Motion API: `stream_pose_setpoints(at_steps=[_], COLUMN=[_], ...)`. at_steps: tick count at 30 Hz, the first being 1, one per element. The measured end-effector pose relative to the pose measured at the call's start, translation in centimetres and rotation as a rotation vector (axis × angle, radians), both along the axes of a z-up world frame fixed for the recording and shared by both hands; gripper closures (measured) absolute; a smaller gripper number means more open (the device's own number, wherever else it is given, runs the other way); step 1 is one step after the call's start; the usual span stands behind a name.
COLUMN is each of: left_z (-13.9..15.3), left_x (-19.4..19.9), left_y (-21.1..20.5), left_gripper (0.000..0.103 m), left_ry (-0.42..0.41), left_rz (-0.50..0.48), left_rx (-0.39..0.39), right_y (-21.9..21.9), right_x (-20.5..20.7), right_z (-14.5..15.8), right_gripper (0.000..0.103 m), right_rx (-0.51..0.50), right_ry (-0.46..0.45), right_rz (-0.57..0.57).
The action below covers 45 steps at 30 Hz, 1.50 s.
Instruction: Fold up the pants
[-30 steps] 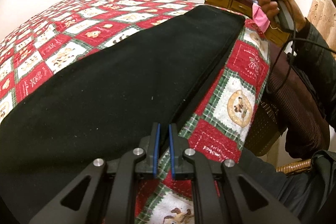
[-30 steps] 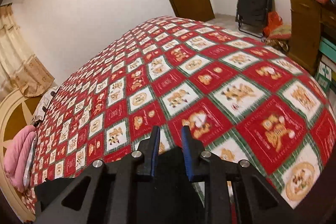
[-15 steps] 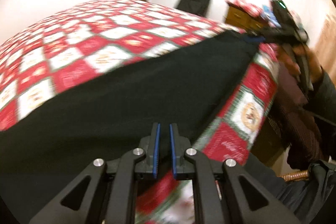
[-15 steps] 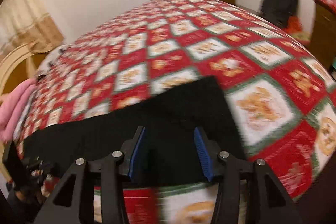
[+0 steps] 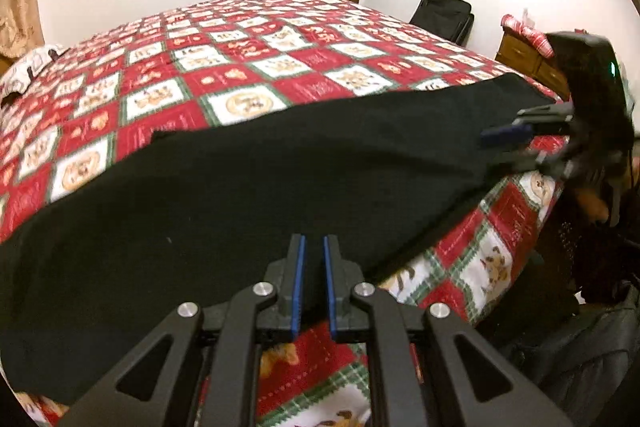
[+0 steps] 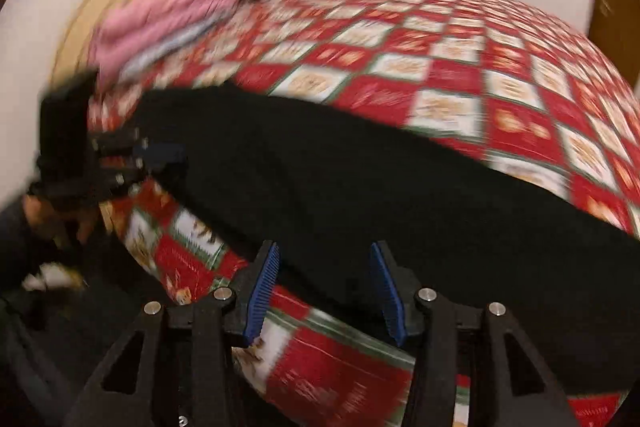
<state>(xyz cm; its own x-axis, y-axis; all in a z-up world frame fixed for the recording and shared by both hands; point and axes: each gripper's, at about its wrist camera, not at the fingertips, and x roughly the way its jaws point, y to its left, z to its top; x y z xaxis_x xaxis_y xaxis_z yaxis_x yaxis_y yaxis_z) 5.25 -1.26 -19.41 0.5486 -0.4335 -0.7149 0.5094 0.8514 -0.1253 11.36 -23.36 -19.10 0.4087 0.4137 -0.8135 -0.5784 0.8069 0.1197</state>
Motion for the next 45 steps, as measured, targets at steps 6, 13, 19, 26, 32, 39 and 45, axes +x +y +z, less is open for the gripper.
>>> stream_pose_setpoints(at_steps=[6, 13, 19, 26, 32, 39, 45], left_z=[-1.9, -1.3, 0.0, -1.2, -1.9, -2.1, 0.1], left_x=[0.1, -0.3, 0.4, 1.8, 1.0, 0.1, 0.2], left_y=[-0.1, 1.4, 2.7, 2.9, 2.9, 3.3, 7.1], left_gripper=[0.091, 0.084, 0.084, 0.084, 0.082, 0.070, 0.049], left_ry=[0.025, 0.063, 0.028, 0.033, 0.026, 0.004, -0.102], left_rz=[-0.006, 0.013, 0.037, 0.045, 0.017, 0.005, 0.135], left_rx=[-0.039, -0.135, -0.163, -0.152, -0.146, -0.181, -0.213], right_y=[4.9, 4.4, 4.9, 4.4, 8.2, 15.4, 19.6], right_x=[-0.9, -1.0, -1.7, 0.1, 5.6, 14.4, 16.5], right_z=[-2.7, -1.9, -3.3, -0.4, 2.5, 0.7, -1.0], right_gripper=[0.054, 0.095, 0.096, 0.034, 0.033, 0.045, 0.045], right_rx=[-0.135, -0.130, -0.204, -0.093, 0.139, 0.229, 0.248], right_ry=[-0.019, -0.014, 0.012, 0.100, 0.212, 0.335, 0.413], right_rz=[0.088, 0.053, 0.105, 0.169, 0.112, -0.033, -0.030])
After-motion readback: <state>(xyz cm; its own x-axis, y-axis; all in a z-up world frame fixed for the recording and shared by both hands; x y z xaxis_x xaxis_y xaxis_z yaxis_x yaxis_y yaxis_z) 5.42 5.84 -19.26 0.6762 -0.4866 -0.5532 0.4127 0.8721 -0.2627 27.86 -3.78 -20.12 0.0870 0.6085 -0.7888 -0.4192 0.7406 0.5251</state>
